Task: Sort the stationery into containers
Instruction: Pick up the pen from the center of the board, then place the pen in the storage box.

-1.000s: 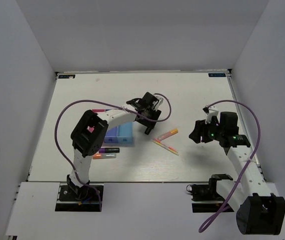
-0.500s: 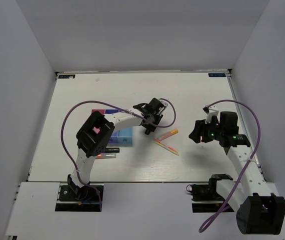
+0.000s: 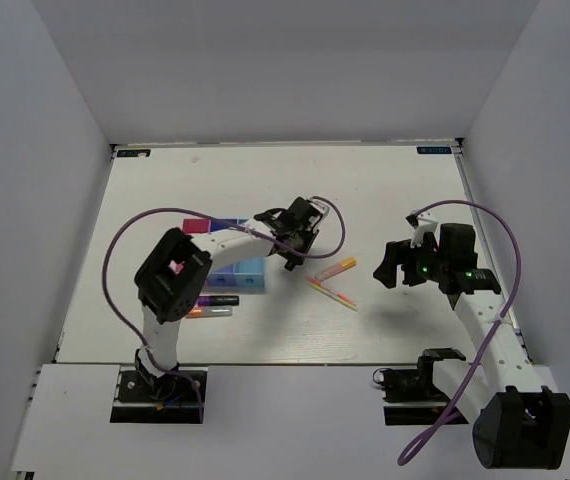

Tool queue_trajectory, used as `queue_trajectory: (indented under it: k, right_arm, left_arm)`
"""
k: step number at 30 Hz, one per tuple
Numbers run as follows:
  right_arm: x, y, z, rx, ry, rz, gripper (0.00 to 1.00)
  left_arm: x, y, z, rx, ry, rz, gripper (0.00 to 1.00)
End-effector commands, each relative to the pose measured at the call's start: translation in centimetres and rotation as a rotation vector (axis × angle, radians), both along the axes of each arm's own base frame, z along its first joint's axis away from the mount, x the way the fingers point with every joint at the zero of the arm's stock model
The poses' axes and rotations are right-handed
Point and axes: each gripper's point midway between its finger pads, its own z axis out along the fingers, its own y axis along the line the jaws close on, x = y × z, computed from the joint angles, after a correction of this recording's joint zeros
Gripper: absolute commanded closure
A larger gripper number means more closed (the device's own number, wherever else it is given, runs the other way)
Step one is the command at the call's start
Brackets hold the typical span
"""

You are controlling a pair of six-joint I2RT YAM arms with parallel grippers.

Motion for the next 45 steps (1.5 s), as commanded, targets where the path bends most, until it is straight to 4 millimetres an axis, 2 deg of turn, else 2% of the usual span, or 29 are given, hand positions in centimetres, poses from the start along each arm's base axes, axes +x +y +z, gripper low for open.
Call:
queue_trajectory:
  k: [1, 3, 4, 6, 7, 8, 9, 10, 11, 12, 13, 14, 15, 17, 18, 19, 23, 26, 28, 29, 32, 34, 36, 38, 45]
  right_arm:
    - [0.7, 0.1, 2.1, 0.003, -0.056, 0.010, 0.10]
    - [0.7, 0.2, 2.1, -0.001, -0.060, 0.014, 0.10]
    - [0.6, 0.2, 2.0, -0.001, -0.058, 0.015, 0.10]
    - [0.6, 0.3, 2.1, 0.004, -0.059, 0.019, 0.18]
    - [0.6, 0.2, 2.2, 0.004, -0.065, 0.022, 0.22]
    - [0.5, 0.4, 2.0, 0.005, -0.059, 0.030, 0.38]
    - [0.5, 0.5, 2.1, 0.010, -0.057, 0.034, 0.49]
    - [0.5, 0.4, 2.0, 0.010, -0.055, 0.032, 0.60]
    - [0.5, 0.4, 2.0, 0.007, -0.051, 0.031, 0.75]
    - [0.5, 0.4, 2.1, 0.007, -0.052, 0.029, 0.77]
    - [0.5, 0.5, 1.9, 0.008, -0.046, 0.031, 0.77]
    - [0.5, 0.4, 1.9, 0.005, -0.049, 0.027, 0.77]
    - [0.4, 0.5, 1.9, 0.009, -0.048, 0.029, 0.75]
    - [0.5, 0.4, 2.0, 0.010, -0.050, 0.028, 0.72]
    - [0.5, 0.4, 1.9, 0.009, -0.048, 0.026, 0.70]
    - [0.4, 0.4, 1.8, 0.008, -0.045, 0.028, 0.69]
    - [0.5, 0.4, 1.8, 0.005, -0.044, 0.025, 0.62]
    - [0.6, 0.2, 1.6, 0.002, -0.038, 0.021, 0.47]
    - [0.6, 0.3, 1.5, 0.001, -0.035, 0.021, 0.43]
    - [0.6, 0.3, 1.6, 0.002, -0.035, 0.022, 0.41]
    - [0.6, 0.2, 1.6, -0.001, -0.038, 0.018, 0.38]
    - [0.6, 0.2, 1.6, 0.002, -0.036, 0.021, 0.34]
    - [0.5, 0.3, 1.6, 0.004, -0.034, 0.024, 0.32]
    - [0.6, 0.2, 1.7, 0.002, -0.039, 0.021, 0.31]
    - [0.5, 0.3, 1.7, 0.005, -0.037, 0.022, 0.30]
  left_arm:
    - [-0.8, -1.1, 9.4, -0.219, -0.123, -0.010, 0.96]
    - [-0.6, 0.3, 11.4, -0.280, -0.162, 0.039, 0.97]
    - [-1.4, 1.7, 12.8, -0.319, -0.174, 0.069, 0.98]
    - [-0.6, 3.6, 13.9, -0.355, -0.193, 0.120, 0.98]
    - [-0.8, 4.5, 15.3, -0.370, -0.222, 0.125, 0.98]
    - [-0.4, 6.3, 15.5, -0.361, -0.245, 0.167, 0.98]
    - [0.0, 8.3, 15.2, -0.325, -0.245, 0.217, 0.98]
    - [0.0, 9.5, 15.4, -0.318, -0.247, 0.244, 0.98]
    - [1.1, 12.9, 15.2, -0.285, -0.246, 0.331, 0.98]
    - [1.1, 14.3, 14.9, -0.268, -0.240, 0.366, 0.98]
    - [1.5, 16.5, 14.2, -0.234, -0.227, 0.423, 0.98]
    - [1.6, 17.4, 13.8, -0.227, -0.216, 0.443, 0.98]
    - [1.8, 20.2, 12.8, -0.190, -0.209, 0.513, 0.98]
    - [1.8, 21.8, 12.2, -0.170, -0.193, 0.558, 0.98]
    - [1.5, 22.6, 11.1, -0.147, -0.174, 0.574, 0.98]
    - [2.0, 23.8, 11.0, -0.137, -0.191, 0.608, 0.98]
    - [2.3, 25.7, 10.0, -0.116, -0.181, 0.656, 0.97]
    - [2.5, 26.4, 9.3, -0.092, -0.158, 0.658, 0.92]
    - [2.2, 26.7, 8.5, -0.071, -0.135, 0.662, 0.90]
    - [2.3, 26.8, 8.2, -0.070, -0.135, 0.663, 0.82]
    - [2.2, 27.3, 7.5, -0.055, -0.119, 0.675, 0.77]
    - [2.0, 27.3, 6.9, -0.046, -0.099, 0.680, 0.63]
    - [2.1, 27.4, 7.0, -0.046, -0.101, 0.684, 0.48]
    - [2.2, 27.3, 7.6, -0.057, -0.110, 0.684, 0.43]
    - [1.9, 26.5, 10.7, -0.084, -0.184, 0.672, 0.39]
